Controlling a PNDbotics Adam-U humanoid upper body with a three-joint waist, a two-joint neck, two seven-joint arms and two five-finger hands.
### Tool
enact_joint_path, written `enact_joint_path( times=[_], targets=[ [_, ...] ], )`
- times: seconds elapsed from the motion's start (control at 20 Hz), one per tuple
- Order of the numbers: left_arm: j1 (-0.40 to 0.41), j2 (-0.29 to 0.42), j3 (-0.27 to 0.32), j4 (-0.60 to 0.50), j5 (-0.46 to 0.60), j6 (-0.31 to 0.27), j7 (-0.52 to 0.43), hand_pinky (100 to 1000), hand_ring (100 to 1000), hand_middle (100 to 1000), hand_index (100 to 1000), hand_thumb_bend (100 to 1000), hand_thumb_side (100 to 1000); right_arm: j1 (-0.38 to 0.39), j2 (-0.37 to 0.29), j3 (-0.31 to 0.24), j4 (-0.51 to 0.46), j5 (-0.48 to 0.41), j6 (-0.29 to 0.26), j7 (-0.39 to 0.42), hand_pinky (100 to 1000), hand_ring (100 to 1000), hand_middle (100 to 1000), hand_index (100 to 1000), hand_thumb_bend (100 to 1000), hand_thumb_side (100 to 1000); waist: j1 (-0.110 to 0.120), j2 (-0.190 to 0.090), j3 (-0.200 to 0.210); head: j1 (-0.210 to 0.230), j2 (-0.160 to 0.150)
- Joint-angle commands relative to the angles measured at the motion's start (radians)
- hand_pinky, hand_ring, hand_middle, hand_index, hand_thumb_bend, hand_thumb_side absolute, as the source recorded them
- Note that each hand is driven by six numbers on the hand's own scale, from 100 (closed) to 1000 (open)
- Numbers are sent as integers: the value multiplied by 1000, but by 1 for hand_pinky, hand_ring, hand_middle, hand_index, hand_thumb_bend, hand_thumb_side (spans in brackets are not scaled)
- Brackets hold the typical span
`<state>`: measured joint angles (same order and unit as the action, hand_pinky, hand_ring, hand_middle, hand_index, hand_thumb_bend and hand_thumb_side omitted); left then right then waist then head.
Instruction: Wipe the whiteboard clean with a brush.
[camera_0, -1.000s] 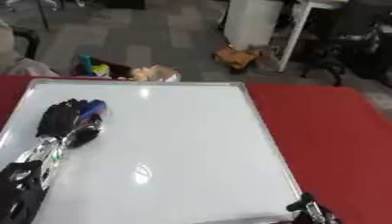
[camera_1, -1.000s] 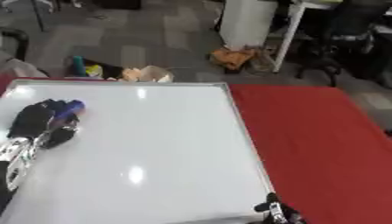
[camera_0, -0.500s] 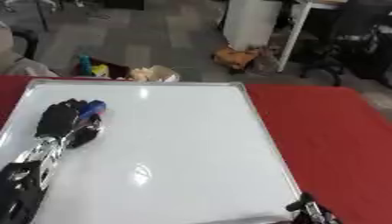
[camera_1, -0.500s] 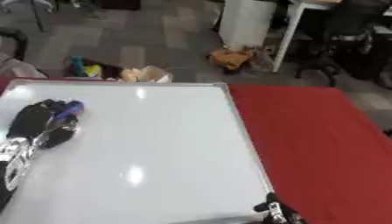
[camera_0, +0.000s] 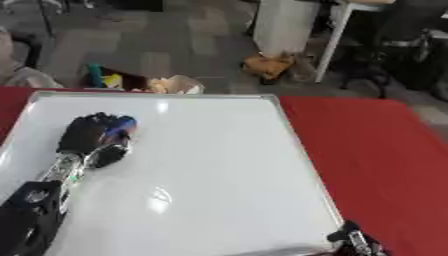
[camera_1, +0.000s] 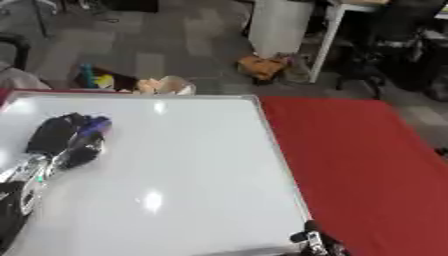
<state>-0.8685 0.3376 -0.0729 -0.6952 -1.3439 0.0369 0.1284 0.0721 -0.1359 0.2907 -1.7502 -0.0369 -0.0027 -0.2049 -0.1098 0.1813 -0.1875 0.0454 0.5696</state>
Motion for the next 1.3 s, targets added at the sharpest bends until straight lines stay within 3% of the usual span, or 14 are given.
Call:
enact_joint_path(
  times=[0.05,0.75,1.0,1.3],
  targets=[
    [0,-58,-34,35,-36,-24,-14,850,816,778,860,100,735,-2,-9,0,-14,0,-1,4,420,353,153,552,100,851,1,-2,-8,3,-5],
    [-10,-112,-56,50,-109,-61,-7,857,813,783,876,100,719,-3,-8,1,-13,-2,-1,6,420,353,152,552,100,851,0,0,-16,6,-5],
    [-9,-107,-57,56,-142,-45,17,880,803,790,888,100,656,-3,-9,1,-13,-2,-1,7,421,353,152,552,100,850,0,-1,-14,6,-6],
    [-5,-93,-40,79,-217,9,66,890,802,798,891,100,644,-4,-9,1,-12,-2,-1,7,421,353,152,552,100,851,1,0,-10,5,-8]
  ],
)
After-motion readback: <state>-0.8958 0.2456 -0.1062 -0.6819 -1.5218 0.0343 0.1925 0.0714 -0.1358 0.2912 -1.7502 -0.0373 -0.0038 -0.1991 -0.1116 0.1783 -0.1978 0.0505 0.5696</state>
